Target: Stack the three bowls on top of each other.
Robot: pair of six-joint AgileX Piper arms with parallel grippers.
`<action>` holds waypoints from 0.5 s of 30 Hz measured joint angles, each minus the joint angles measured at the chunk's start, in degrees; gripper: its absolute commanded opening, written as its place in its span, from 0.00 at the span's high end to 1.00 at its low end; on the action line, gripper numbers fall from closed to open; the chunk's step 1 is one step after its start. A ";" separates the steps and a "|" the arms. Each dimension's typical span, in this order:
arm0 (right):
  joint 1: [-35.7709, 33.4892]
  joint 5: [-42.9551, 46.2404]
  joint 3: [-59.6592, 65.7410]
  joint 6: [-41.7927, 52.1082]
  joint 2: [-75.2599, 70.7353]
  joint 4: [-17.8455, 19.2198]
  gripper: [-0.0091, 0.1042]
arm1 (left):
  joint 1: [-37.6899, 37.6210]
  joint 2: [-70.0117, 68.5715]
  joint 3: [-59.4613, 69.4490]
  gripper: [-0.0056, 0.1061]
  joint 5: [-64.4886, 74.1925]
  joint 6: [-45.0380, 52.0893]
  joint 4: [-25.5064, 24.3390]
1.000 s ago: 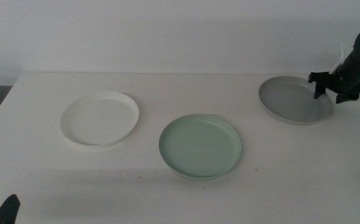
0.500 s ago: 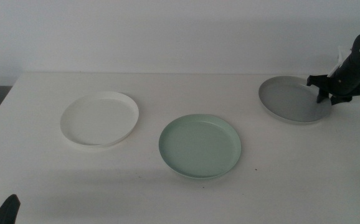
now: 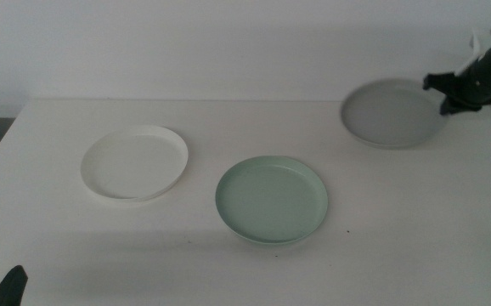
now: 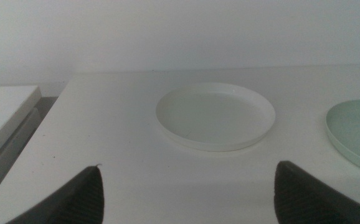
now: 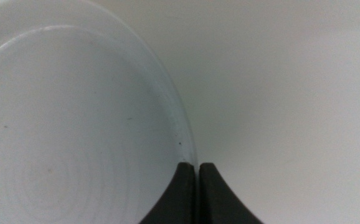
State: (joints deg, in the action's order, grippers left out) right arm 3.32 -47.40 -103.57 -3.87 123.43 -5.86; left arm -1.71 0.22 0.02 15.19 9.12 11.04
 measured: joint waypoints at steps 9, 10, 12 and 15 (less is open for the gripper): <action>-16.07 15.29 28.95 -1.31 -21.12 -5.38 0.94 | 0.00 0.00 0.00 0.11 0.00 0.00 0.00; -17.68 15.40 29.97 -1.72 -21.63 -5.65 0.94 | 0.00 0.00 0.00 0.11 0.00 0.00 0.00; -20.26 15.65 31.07 -2.27 -21.75 -5.90 0.94 | 0.00 0.00 0.00 0.11 0.00 0.00 0.00; -23.91 16.28 31.79 -2.66 -21.35 -6.01 0.94 | 0.00 0.00 0.00 0.11 0.00 0.00 0.00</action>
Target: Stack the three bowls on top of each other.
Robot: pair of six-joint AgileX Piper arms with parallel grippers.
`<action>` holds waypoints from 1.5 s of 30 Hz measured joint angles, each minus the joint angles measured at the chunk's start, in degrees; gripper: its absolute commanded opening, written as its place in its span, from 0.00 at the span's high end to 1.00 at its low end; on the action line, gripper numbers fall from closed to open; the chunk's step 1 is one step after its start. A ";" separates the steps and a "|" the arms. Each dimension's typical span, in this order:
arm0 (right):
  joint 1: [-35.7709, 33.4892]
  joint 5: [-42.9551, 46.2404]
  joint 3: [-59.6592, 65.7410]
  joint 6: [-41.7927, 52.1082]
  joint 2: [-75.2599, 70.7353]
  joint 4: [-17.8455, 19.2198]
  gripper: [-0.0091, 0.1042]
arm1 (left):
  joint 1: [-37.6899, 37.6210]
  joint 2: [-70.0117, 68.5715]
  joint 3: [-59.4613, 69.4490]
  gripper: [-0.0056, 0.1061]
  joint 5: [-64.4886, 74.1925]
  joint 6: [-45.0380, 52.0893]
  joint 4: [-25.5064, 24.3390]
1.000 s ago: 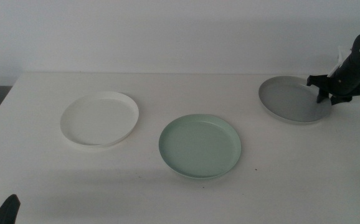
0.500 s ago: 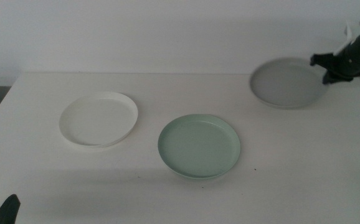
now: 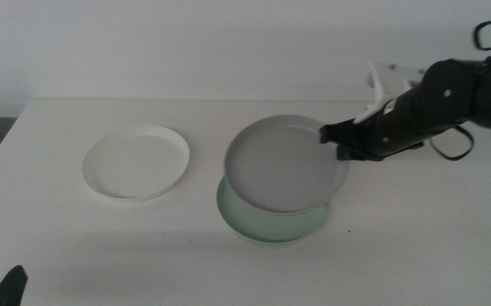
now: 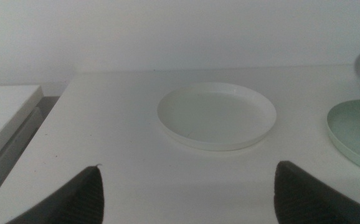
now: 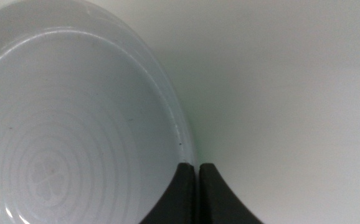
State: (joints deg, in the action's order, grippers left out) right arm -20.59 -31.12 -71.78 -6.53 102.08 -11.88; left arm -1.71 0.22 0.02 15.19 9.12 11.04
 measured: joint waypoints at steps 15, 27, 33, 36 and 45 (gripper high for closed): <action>-2.25 3.65 0.09 -1.32 7.62 -0.47 0.94 | 0.00 0.00 0.00 0.11 0.00 0.00 0.00; -2.25 3.90 0.09 -1.32 7.84 0.06 0.33 | 0.00 0.00 0.00 0.11 0.00 0.00 0.00; -2.25 -3.82 0.09 5.21 -2.06 3.60 0.10 | 0.00 0.00 0.00 0.11 0.00 0.00 0.00; -2.25 -7.18 0.09 10.28 -10.97 4.05 0.10 | 0.00 0.00 0.00 0.11 0.00 0.00 0.00; -2.25 -8.75 7.57 28.62 -41.22 -5.97 0.10 | 0.00 0.00 0.00 0.11 0.00 0.00 0.00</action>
State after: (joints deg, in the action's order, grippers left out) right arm -22.84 -39.87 -64.20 22.09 60.86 -17.85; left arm -1.71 0.22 0.02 15.19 9.12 11.04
